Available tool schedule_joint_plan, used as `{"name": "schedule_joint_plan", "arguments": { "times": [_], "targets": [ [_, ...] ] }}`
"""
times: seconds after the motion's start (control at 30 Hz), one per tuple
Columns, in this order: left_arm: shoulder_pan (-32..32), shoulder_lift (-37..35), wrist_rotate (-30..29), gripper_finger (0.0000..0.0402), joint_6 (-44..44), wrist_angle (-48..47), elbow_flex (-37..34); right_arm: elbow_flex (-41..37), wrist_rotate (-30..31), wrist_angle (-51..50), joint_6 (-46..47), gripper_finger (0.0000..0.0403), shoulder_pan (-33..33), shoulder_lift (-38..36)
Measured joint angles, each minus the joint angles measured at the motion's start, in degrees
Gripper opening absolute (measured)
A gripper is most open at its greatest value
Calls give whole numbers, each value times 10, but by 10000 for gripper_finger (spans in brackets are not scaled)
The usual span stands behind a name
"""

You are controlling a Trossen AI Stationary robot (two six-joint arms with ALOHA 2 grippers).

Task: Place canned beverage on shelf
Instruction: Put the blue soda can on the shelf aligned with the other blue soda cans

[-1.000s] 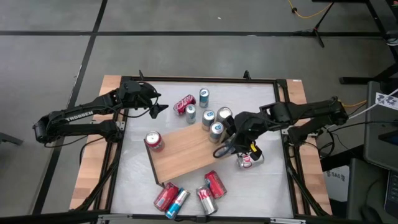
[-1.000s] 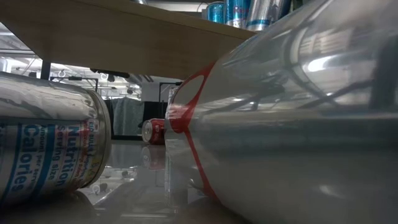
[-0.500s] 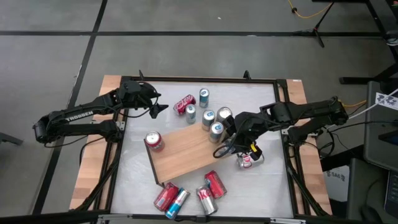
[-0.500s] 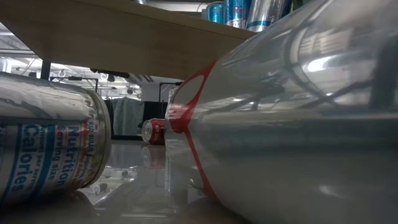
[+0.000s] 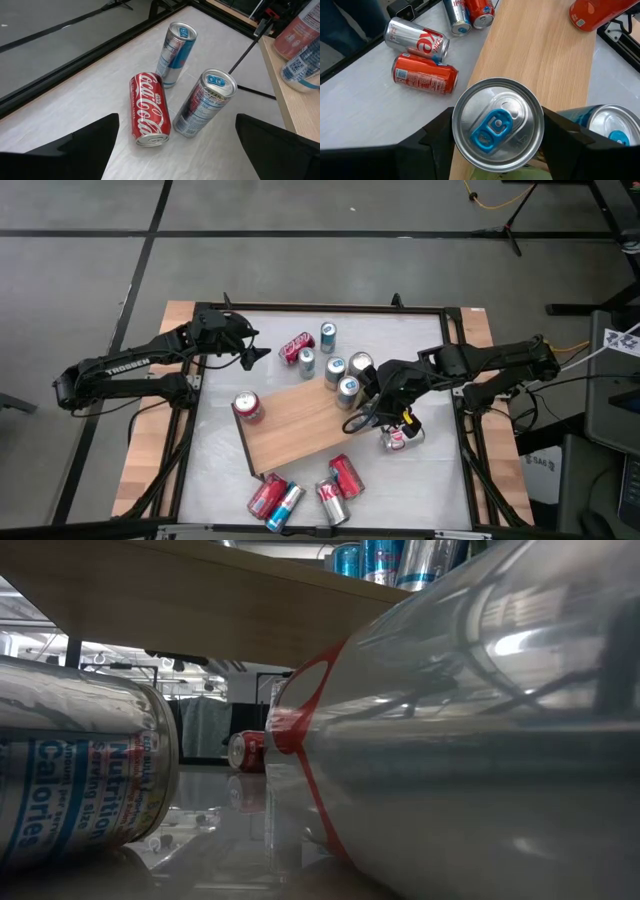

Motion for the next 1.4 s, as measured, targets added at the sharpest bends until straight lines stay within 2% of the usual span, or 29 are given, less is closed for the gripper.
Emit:
{"name": "schedule_joint_plan", "arguments": {
  "times": [0.4, 1.13, 1.4],
  "targets": [
    [0, 0, 0, 395, 0, 0, 0, 0, 1, 0, 0, 285, 0, 0],
    [0, 0, 0, 395, 0, 0, 0, 0, 1, 27, -32, 289, 0, 0],
    [0, 0, 0, 395, 0, 0, 0, 0, 30, 41, -44, 289, 0, 0]
  ]
}}
